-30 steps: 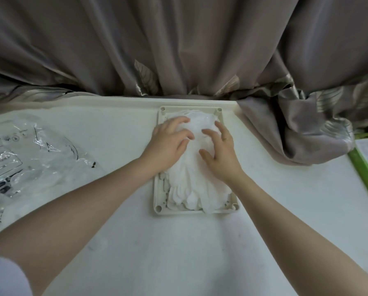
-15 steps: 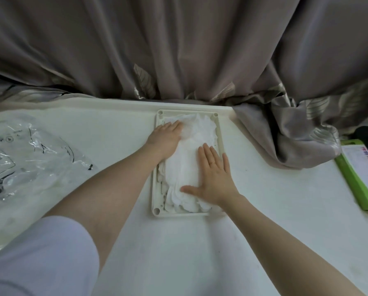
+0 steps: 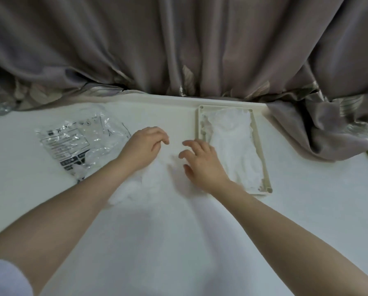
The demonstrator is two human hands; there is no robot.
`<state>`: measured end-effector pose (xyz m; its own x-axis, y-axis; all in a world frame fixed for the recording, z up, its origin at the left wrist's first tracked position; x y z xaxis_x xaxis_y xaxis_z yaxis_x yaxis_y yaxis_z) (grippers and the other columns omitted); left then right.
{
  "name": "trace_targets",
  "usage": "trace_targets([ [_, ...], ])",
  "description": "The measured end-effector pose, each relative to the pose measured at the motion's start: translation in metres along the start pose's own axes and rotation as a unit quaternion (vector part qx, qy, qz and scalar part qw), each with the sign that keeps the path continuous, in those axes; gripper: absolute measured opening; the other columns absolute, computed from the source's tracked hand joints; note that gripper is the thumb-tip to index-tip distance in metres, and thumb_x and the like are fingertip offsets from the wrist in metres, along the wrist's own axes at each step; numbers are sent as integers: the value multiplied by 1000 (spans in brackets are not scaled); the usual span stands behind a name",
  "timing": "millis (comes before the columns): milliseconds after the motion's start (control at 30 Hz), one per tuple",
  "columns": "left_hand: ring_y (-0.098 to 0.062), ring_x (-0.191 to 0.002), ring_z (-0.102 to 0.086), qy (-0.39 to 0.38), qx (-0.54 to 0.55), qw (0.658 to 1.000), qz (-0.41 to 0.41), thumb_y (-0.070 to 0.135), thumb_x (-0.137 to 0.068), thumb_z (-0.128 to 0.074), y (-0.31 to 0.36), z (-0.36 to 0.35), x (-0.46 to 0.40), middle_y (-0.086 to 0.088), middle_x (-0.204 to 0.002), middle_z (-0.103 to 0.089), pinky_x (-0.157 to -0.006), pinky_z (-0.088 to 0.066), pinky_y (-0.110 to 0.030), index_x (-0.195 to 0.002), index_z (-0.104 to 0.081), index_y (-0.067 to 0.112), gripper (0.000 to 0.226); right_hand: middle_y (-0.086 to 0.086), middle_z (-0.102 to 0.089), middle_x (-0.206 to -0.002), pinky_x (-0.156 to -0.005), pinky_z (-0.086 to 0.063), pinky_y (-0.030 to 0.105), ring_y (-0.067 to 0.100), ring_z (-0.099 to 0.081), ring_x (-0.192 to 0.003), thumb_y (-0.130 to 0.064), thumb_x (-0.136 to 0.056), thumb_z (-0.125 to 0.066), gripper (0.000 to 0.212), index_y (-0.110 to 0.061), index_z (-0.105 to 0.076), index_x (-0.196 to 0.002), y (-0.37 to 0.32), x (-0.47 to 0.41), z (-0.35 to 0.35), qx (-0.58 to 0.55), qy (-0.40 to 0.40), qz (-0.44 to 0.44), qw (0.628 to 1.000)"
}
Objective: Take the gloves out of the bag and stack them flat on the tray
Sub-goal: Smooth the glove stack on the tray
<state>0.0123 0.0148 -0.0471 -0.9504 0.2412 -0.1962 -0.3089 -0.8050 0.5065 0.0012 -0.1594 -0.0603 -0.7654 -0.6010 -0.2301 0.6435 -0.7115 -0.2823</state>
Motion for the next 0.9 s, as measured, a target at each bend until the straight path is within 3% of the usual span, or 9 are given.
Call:
trace_targets([
  [100, -32, -94, -63, -37, -41, 998, 25, 15, -78, -32, -28, 19, 43, -8, -99, -69, -88, -48, -41, -87, -70, 4, 40, 7, -54, -126, -86, -41, 35, 27, -48, -117, -29, -95, -51, 32, -12, -56, -122, -39, -8, -26, -13, -197, -49, 979],
  [167, -31, -99, -62, -68, -60, 996, 8, 28, -78, -30, -38, 19, 66, -8, -103, -67, -91, -45, -40, -93, -70, 5, 49, 7, -52, -124, -86, -40, 34, 26, -48, -116, -45, -93, -52, 46, -11, -52, -124, -57, -5, -44, -9, -303, -116, 946],
  [233, -26, -116, -54, -122, -67, 990, 17, 47, -77, -31, -44, 17, 83, -4, -122, -59, -100, -32, -34, -112, -66, 13, 61, 7, -53, -117, -85, -41, 34, 25, -50, -112, -59, -83, -60, 60, -12, -53, -120, -71, -1, -59, -4, -332, -152, 931],
  [300, -21, -136, -33, -182, -95, 979, 3, 62, -77, -39, -55, 14, 99, 1, -146, -37, -109, -16, -29, -134, -50, 28, 67, 5, -51, -116, -86, -40, 33, 23, -48, -112, -66, -74, -64, 71, -13, -51, -120, -89, 6, -72, 15, -342, -165, 925],
  [400, -20, -144, -7, -226, -173, 956, -73, 50, -84, -60, -61, 5, 106, 2, -159, -1, -114, 4, -31, -145, -25, 42, 70, 6, -50, -122, -89, -40, 33, 25, -47, -116, -49, -82, -65, 62, -11, -46, -127, -102, 13, -82, 31, -322, -179, 929],
  [533, -21, -145, 10, -271, -252, 919, -138, 36, -90, -57, -51, -10, 99, 0, -157, 17, -113, 13, -37, -146, -23, 43, 66, 13, -55, -122, -79, -42, 32, 31, -56, -109, -13, -96, -45, 40, -5, -39, -134, -102, 18, -83, 9, -295, -238, 925],
  [667, -23, -146, 11, -279, -304, 905, -102, 39, -90, -55, -52, -19, 85, -2, -158, 17, -115, 10, -42, -132, -47, 31, 43, 15, -58, -111, -70, -44, 34, 35, -60, -98, -9, -94, -46, 30, -7, -42, -123, -98, 21, -72, -83, -236, -287, 925],
  [767, -23, -146, 6, -274, -297, 913, -62, 38, -94, -48, -58, -18, 82, -3, -159, 9, -116, 7, -40, -128, -50, 26, 36, 6, -60, -92, -56, -45, 27, 26, -63, -79, -7, -89, -57, 24, -14, -48, -110, -94, 14, -54, -262, -128, -302, 907],
  [900, -22, -146, 1, -246, -277, 928, -45, 39, -94, -47, -69, -11, 79, -3, -159, 0, -115, 4, -37, -120, -56, 23, 32, -4, -52, -72, -65, -38, 25, 13, -47, -67, 4, -84, -57, 26, -20, -55, -75, -94, -3, -17, -435, -56, -254, 862],
])
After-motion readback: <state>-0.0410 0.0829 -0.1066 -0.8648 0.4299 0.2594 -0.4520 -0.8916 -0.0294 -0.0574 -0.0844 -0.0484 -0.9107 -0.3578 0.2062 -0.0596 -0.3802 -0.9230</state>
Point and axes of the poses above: each hand's wrist, its own x-axis away from the middle knuckle, its own z-axis out of the back of the hand, y = z × x, the point moved 3 cm from there along -x, towards the middle knuckle
